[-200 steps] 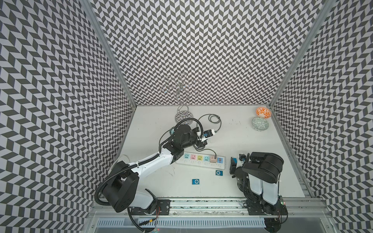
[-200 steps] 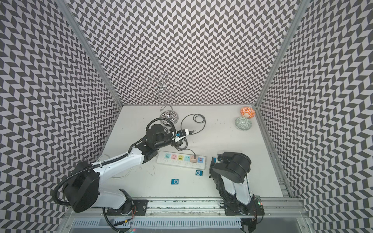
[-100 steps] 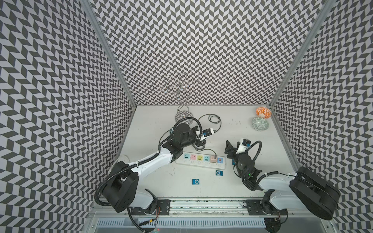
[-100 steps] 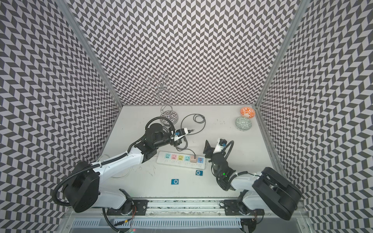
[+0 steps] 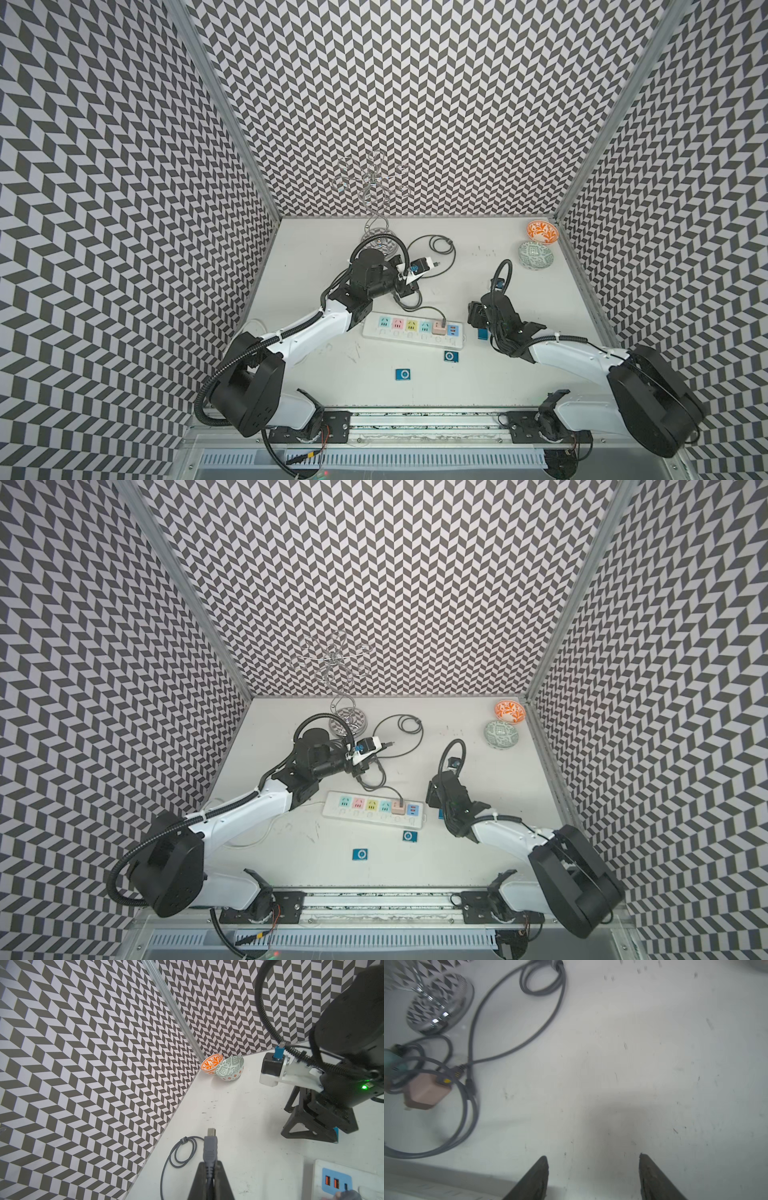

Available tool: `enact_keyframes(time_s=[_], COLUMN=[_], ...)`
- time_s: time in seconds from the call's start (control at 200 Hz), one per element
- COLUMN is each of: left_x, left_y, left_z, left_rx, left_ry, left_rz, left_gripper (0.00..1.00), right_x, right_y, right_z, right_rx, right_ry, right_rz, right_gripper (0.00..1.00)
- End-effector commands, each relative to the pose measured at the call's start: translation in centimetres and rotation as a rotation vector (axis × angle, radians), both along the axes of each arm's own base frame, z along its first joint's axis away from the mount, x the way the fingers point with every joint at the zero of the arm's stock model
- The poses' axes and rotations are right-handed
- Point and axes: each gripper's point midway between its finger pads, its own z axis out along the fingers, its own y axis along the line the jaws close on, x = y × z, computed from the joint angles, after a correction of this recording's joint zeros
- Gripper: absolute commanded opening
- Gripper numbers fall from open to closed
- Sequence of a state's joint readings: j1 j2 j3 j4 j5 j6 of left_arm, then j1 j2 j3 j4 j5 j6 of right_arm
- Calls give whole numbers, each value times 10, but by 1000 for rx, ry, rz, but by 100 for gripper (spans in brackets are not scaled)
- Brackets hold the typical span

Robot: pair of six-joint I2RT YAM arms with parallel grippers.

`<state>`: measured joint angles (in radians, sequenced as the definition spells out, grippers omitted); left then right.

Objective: Charge mp3
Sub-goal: Place the MP3 player at the center of the board, then adjust the mp3 player at the center of the board.

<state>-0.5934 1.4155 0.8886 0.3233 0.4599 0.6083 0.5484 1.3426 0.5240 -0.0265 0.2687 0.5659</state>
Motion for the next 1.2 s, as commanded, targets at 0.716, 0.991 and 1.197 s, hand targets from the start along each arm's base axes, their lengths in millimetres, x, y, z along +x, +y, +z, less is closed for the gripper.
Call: enact_keyframes(time_s=[0.716,0.991,1.197], left_x=[1,-3,-3], left_y=[2,4,5], left_z=[6,11,12], left_rx=[0,2,3], left_ry=[29,9,4], left_rz=[-38,-42,-39], left_gripper=[0,0,0], right_x=[-28,-42,-40], right_y=[-16,-36,-27], right_z=[-32,-39,-42], right_rx=[-80,-134,-94], right_ry=[616,727,776], right_rz=[165,179,211], right_gripper=[50,52,54])
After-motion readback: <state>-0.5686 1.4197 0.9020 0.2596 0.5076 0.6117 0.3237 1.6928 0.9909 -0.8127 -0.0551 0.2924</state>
